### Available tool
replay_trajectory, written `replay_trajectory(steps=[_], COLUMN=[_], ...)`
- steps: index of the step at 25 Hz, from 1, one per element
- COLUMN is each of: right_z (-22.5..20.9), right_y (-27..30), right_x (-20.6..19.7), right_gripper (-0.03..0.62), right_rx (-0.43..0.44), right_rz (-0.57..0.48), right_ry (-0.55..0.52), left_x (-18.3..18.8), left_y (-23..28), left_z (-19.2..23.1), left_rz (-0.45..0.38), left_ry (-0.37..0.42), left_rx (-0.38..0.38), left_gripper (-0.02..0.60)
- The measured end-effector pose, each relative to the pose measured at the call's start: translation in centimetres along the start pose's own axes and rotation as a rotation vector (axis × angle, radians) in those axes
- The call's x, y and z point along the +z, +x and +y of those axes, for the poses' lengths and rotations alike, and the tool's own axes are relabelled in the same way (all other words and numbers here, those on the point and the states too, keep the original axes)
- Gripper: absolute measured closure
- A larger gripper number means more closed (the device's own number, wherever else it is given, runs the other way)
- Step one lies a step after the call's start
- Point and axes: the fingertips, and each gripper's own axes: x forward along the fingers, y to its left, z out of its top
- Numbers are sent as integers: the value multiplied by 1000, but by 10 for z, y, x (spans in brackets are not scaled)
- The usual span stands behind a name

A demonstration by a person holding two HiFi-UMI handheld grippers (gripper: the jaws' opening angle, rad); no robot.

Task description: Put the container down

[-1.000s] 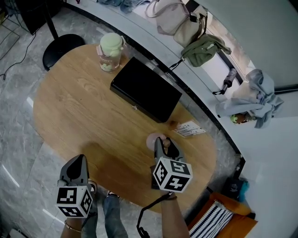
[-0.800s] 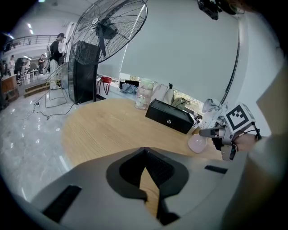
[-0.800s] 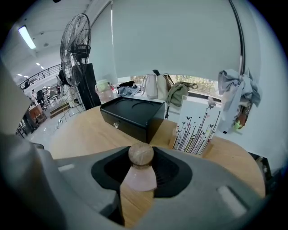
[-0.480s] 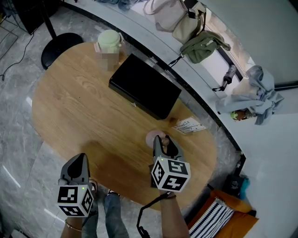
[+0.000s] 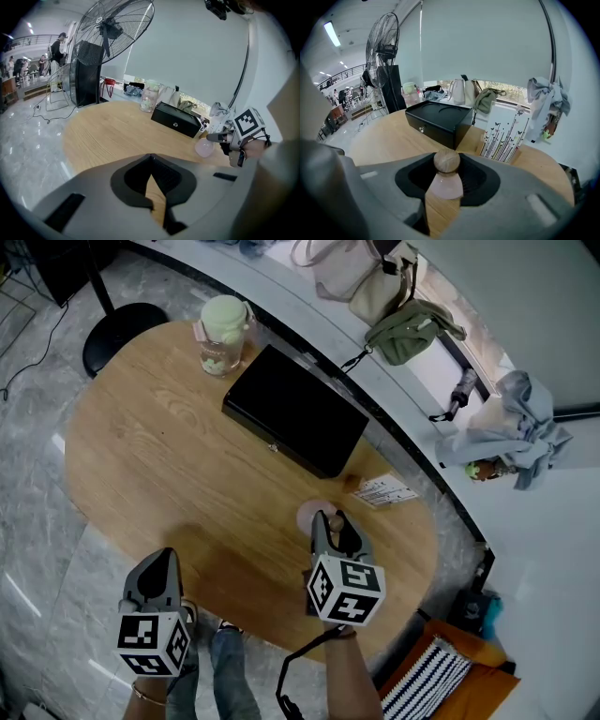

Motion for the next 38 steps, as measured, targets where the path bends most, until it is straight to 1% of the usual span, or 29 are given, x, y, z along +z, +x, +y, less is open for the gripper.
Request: replay_trajectory(steps=[11,18,20,28,32,38], right_z=[0,2,4,4,7,8], right_y=[0,-1,-2,-13,-23,-55], right_x=[0,2,5,10,20,39], right_gripper=[453,453,437,429,425,414], right_rx=[-16,-12,-4,-11,-12,-8], right_rz=[-23,-25,-38,-76,-98,-136], right_ry=[-9,-18,-15,4,-6,2], left_x=[-3,0,2,4,6,26], left_y=[-4,-9,-10,-17,-26,-50], left_z=[6,4,3,-2,-5,-22], left_rz=[5,9,8,-4,-9,-47], left_ry=[-6,9,14,26,30,50], left_rx=[-12,-27,-32,-52,-59,-83], left_gripper=[588,588,588,588,588,588])
